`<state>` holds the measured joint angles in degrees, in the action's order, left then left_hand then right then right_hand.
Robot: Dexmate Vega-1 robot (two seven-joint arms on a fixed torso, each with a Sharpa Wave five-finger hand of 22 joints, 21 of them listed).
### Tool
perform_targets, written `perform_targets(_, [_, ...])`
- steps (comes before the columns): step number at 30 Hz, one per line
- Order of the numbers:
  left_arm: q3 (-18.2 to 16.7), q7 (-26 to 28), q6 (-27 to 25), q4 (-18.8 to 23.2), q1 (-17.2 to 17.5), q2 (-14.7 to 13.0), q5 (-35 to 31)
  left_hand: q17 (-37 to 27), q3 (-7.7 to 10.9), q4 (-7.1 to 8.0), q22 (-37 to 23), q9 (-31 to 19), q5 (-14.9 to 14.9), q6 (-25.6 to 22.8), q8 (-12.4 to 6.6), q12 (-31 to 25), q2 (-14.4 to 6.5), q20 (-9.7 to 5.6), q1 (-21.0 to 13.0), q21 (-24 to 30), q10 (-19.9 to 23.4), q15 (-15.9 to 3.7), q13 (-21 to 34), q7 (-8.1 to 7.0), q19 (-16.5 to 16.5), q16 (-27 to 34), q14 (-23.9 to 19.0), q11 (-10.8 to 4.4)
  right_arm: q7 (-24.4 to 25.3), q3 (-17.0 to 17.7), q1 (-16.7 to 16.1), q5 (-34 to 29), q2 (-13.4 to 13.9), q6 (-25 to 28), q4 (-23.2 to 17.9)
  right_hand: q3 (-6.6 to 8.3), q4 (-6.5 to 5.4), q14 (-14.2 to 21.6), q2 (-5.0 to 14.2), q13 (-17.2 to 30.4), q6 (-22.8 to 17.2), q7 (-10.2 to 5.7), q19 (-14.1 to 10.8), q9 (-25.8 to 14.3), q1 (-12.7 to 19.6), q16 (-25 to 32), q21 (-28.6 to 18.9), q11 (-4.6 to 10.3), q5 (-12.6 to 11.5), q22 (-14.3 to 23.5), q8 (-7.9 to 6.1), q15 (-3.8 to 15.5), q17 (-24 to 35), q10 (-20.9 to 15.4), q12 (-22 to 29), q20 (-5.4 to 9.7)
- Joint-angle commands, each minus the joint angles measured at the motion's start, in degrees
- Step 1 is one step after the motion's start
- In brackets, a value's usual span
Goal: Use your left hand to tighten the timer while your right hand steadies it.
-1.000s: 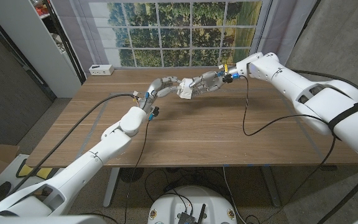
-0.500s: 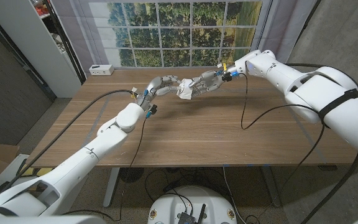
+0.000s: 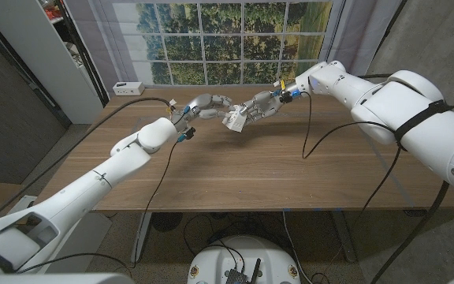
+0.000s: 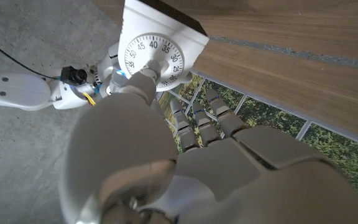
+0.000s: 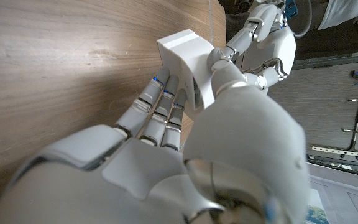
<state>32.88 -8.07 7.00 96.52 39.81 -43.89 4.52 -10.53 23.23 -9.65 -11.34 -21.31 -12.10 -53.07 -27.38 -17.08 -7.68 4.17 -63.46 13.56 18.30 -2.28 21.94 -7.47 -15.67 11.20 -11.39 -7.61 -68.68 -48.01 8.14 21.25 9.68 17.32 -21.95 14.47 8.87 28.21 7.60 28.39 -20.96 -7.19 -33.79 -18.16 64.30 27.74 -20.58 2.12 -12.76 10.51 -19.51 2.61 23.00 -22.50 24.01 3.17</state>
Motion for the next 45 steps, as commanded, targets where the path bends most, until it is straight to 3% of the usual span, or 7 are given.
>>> perform_targets(1, [1.45, -11.11, -3.3, 4.45, -5.23, -6.65, -4.9, -0.35, -0.14, -0.02, -0.34, 0.52, 0.13, -1.72, 0.76, 0.43, 0.1, -0.26, -1.06, 0.17, -0.8, -3.02, 0.21, -0.75, 0.59, -0.42, 0.98, -0.07, 0.02, -2.32, 2.09, -3.34, -0.21, 0.81, 1.39, 0.61, 0.01, 0.58, 0.28, 0.22, -2.58, 2.19, -0.24, -0.32, 0.64, -0.1, -0.52, -0.09, -0.47, 0.3, -0.5, 10.06, 0.25, -0.28, 0.12, 3.06])
perform_targets(10, [0.15, -10.52, -2.06, 4.97, -5.4, -7.47, -7.34, -0.28, -0.83, 0.08, -0.41, 0.93, 0.04, -3.14, 0.57, 0.45, 0.49, -0.45, -1.93, 0.16, -0.65, -3.07, 0.23, -0.9, 0.96, -0.28, 1.3, -0.78, -1.78, -3.16, 2.01, -3.9, -0.18, 1.0, 1.35, 0.63, -0.04, 0.21, 0.23, 0.34, -2.22, 2.21, 0.0, -0.31, 0.61, -0.41, -0.47, -0.04, -0.48, 0.27, -0.28, 9.87, 0.26, 0.06, -0.14, 3.1])
perform_targets(16, [-2.89, -6.13, 0.2, 5.08, -2.48, -7.08, -5.26, -0.3, -2.49, 0.91, -0.58, 1.66, 0.23, 4.35, 4.4, 0.59, -0.03, -0.48, -2.98, 0.53, -0.7, -3.24, 0.36, -2.56, 0.98, 0.28, 1.09, -0.39, -2.58, -2.83, 1.52, -3.62, 0.18, 1.58, 1.3, 0.62, -0.15, 0.03, 0.28, 0.42, -2.13, 2.31, 0.26, -0.31, 0.49, -0.53, -0.39, -0.24, -0.49, 0.25, -0.18, 9.8, 0.33, 0.17, -0.28, 3.01])
perform_targets(27, [-8.78, -1.46, 2.22, 3.94, 3.43, -3.94, 7.9, -0.35, -7.61, 3.6, -0.52, 1.59, -0.53, 10.61, 7.68, 0.58, 3.59, -0.11, 1.98, 0.75, -0.81, -3.1, 0.71, -3.19, 0.96, 0.32, 0.5, 0.94, -3.46, -1.41, 0.91, -2.9, 1.31, -0.4, 0.9, 0.66, -0.23, -0.08, 0.28, 0.59, -2.22, 2.18, 0.7, -0.29, 0.38, -0.77, -0.26, 0.19, -0.53, 0.22, -0.09, 9.73, 0.37, 0.08, -0.43, 2.89])
perform_targets(33, [-9.93, 0.93, 1.3, 2.88, 5.89, -1.76, 13.06, -0.59, -10.45, 5.59, -0.48, 1.29, -1.39, 13.86, 9.4, 0.78, 4.75, 0.09, 5.51, 0.67, -1.66, -2.38, 1.01, -1.97, 1.31, 0.26, 0.84, 2.42, -4.03, 0.55, -0.05, -1.47, 2.19, -1.83, 0.12, 0.65, -0.22, -0.01, 0.3, 0.67, -2.5, 2.06, 0.9, -0.29, 0.39, -0.73, -0.2, 0.38, -0.53, 0.21, -0.14, 9.81, 0.48, 0.0, -0.48, 2.89])
perform_targets(43, [-7.54, 1.99, -1.06, 1.65, 5.09, -1.86, 10.87, -0.63, -12.21, 6.01, -0.41, 1.19, -2.52, 16.68, 10.99, 1.54, 5.8, 0.72, 6.51, 0.03, -3.94, -1.2, 1.3, -2.38, 2.93, -0.42, 3.15, 3.2, -3.52, 4.49, -3.25, 2.26, 4.9, -0.93, -5.93, 0.76, -0.29, 0.1, 0.38, 0.79, -2.5, 2.02, 1.01, -0.29, 0.31, -0.94, -0.19, 0.33, -0.6, 0.19, -0.05, 9.84, 0.43, -0.07, -0.59, 2.98])
perform_targets(45, [-7.14, 2.04, -1.08, 1.27, 4.84, -1.59, 10.7, -0.64, -12.44, 6.03, -0.39, 1.16, -2.65, 16.84, 11.09, 1.72, 6.01, 0.75, 6.61, -0.05, -4.45, -1.18, 1.33, -2.28, 3.13, -0.45, 3.39, 3.26, -2.6, 5.29, -4.61, 3.21, 6.18, 0.06, -9.38, 0.75, -0.29, 0.12, 0.33, 0.82, -2.5, 2.05, 0.99, -0.29, 0.28, -0.97, -0.2, 0.26, -0.6, 0.19, -0.03, 9.81, 0.42, -0.1, -0.61, 2.93])
